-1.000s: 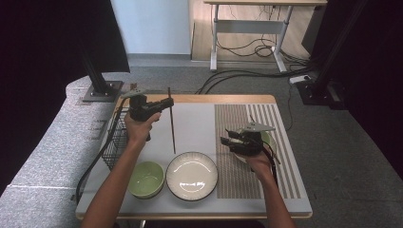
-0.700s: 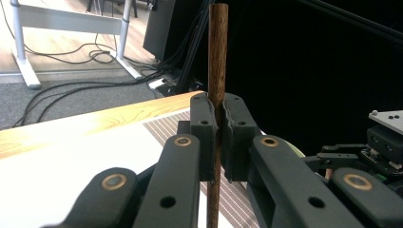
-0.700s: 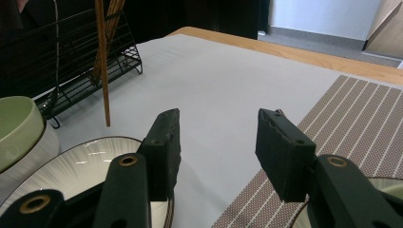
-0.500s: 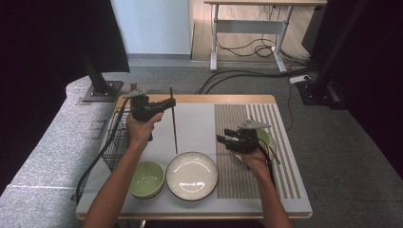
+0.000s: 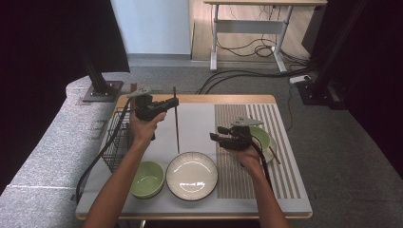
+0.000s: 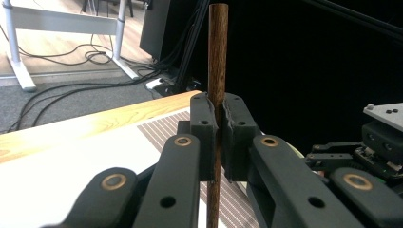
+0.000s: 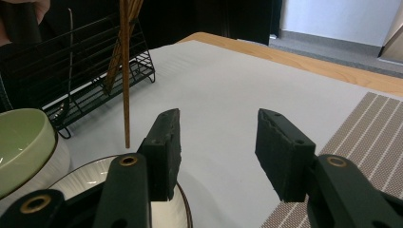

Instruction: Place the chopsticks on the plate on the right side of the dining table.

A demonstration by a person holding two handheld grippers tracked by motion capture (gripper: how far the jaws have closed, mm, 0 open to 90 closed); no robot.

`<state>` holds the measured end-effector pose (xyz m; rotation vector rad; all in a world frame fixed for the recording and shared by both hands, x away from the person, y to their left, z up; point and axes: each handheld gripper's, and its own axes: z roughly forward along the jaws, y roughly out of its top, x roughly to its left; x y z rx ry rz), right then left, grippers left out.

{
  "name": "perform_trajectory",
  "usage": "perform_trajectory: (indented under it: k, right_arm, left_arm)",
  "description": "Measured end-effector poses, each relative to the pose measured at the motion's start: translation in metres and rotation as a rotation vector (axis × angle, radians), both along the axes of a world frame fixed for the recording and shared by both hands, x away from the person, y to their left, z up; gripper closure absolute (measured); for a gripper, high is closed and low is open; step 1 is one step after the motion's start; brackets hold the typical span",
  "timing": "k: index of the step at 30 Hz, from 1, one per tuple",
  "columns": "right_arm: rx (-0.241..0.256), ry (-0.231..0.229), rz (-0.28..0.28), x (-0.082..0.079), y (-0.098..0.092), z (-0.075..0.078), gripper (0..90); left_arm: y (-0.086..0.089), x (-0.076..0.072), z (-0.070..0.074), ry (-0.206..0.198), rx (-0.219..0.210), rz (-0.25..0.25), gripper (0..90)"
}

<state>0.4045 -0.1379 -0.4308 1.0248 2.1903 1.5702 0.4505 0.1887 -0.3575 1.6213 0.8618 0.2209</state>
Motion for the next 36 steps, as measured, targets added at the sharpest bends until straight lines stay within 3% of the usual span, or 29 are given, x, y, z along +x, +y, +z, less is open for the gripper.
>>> perform_trajectory:
  k: [17,36]
  right_arm:
    - [-0.002,-0.002,0.036,0.009,0.033,0.002,51.5]
    - [-0.002,0.002,0.041,0.013,0.04,0.002,51.6]
  left_arm:
    - [-0.005,-0.001,0.001,-0.005,-0.008,-0.008,84.7]
    - [-0.017,0.001,-0.001,0.005,-0.012,-0.026,84.7]
